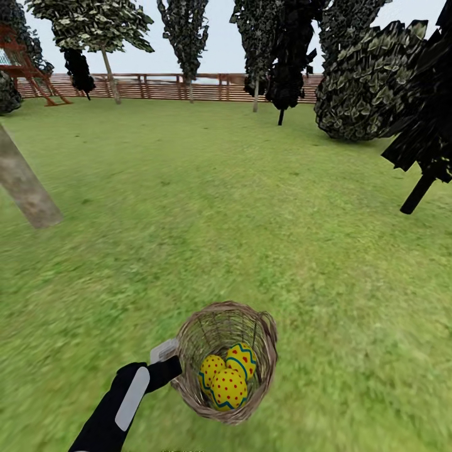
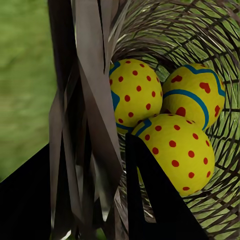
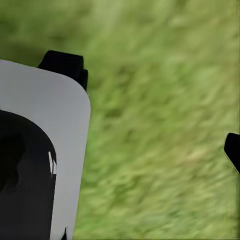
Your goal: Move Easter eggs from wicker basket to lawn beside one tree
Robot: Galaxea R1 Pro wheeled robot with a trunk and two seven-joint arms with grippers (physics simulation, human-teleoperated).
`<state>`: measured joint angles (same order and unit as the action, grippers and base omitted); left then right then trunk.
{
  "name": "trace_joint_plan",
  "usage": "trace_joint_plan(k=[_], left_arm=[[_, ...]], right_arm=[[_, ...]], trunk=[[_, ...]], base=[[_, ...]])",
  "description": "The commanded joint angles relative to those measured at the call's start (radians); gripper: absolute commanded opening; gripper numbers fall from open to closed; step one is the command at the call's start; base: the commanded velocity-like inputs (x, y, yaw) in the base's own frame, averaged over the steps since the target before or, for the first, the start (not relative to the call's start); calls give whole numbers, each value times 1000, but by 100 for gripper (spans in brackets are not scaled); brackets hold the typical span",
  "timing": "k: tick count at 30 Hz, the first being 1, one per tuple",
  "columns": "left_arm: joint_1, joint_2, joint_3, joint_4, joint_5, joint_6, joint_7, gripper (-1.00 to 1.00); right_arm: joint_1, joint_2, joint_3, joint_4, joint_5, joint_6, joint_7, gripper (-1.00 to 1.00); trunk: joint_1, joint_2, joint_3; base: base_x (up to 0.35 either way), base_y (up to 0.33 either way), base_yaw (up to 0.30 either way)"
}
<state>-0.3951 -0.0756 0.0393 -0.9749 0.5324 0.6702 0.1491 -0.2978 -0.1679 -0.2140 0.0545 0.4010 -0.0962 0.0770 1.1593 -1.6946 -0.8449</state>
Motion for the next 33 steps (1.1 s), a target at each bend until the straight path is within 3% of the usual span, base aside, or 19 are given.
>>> trace_joint_plan(k=[1, 33], left_arm=[[-1, -1, 2, -2, 21, 3, 7, -100], [-1, -1, 2, -1, 21, 3, 7, -100]], right_arm=[[-1, -1, -8, 4, 7, -7, 1, 100], [-1, -1, -8, 4, 7, -8, 1, 100]], trunk=[[0, 0, -1], [0, 0, -1]], base=[[0, 0, 291], [0, 0, 291]])
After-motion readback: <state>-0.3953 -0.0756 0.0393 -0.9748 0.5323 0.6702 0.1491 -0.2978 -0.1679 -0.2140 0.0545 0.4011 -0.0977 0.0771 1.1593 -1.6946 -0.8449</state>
